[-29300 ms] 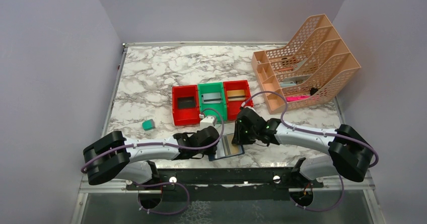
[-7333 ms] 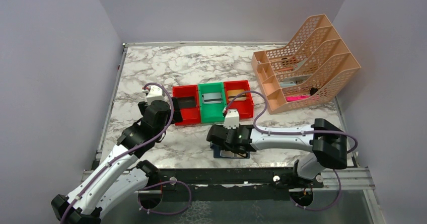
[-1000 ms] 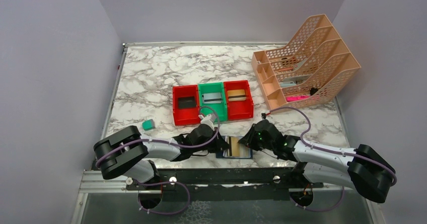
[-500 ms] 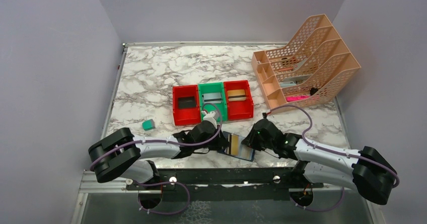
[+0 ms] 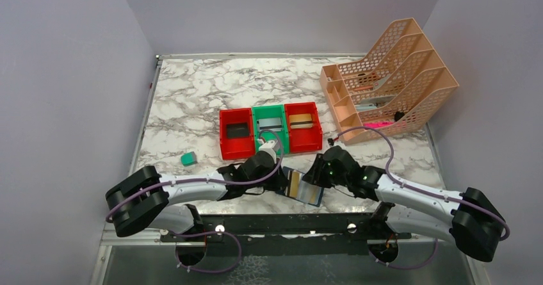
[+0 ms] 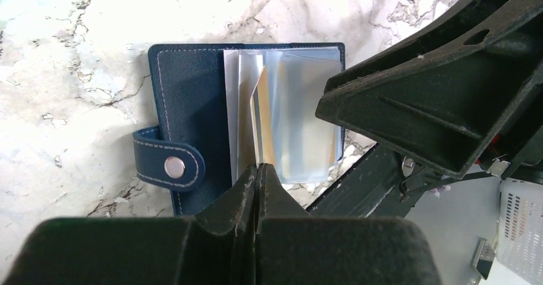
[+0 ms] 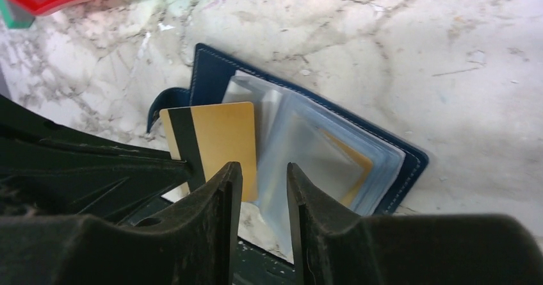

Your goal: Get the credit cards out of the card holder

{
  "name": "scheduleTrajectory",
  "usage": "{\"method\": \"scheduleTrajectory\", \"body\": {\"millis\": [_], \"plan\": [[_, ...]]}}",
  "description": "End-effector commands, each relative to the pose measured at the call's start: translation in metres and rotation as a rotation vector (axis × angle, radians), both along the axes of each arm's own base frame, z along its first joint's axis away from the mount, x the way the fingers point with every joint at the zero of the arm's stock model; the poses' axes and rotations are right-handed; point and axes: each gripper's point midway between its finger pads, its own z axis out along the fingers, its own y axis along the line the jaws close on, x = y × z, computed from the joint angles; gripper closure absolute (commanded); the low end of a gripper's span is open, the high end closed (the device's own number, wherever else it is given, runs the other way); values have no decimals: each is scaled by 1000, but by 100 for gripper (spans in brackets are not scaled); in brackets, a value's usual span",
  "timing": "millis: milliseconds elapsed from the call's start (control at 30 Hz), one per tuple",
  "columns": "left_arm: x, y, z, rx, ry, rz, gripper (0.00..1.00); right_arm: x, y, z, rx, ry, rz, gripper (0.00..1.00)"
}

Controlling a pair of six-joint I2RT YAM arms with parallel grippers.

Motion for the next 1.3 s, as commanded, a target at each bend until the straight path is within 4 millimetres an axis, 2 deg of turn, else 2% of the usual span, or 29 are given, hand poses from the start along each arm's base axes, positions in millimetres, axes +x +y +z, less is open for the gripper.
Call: {"method": "scheduleTrajectory", "body": {"millis": [0,67,167,200,333,500,567,667,733,867,933,1033,1267], "plan": [[8,3,19,-4,-63,13,100,3,26,26,98,-58,100,60],[9,4,29,-25,-78,22,100,5,29,29,111,-62,95,51],[12,13,37,-12,-107,47,100,12,29,31,106,-71,56,29],[13,18,39,-4,-117,61,100,14,28,32,100,-80,48,26],[19,35,47,16,-158,110,100,24,24,32,75,-151,43,18],[25,51,65,5,-208,145,100,29,25,57,94,-279,101,13],[28,61,62,28,-220,174,100,33,22,61,54,-318,126,13],[31,74,54,69,-197,186,100,41,9,56,-49,-331,102,12],[33,77,55,65,-185,169,100,41,12,60,-58,-333,145,11],[38,75,66,-53,-207,120,100,39,29,70,139,-325,257,11],[36,73,71,-128,-203,85,100,32,38,81,281,-320,348,12],[30,65,89,-216,-237,17,100,20,51,93,411,-296,445,13],[15,44,118,-396,-261,-97,100,5,71,93,610,-208,517,26]]}}
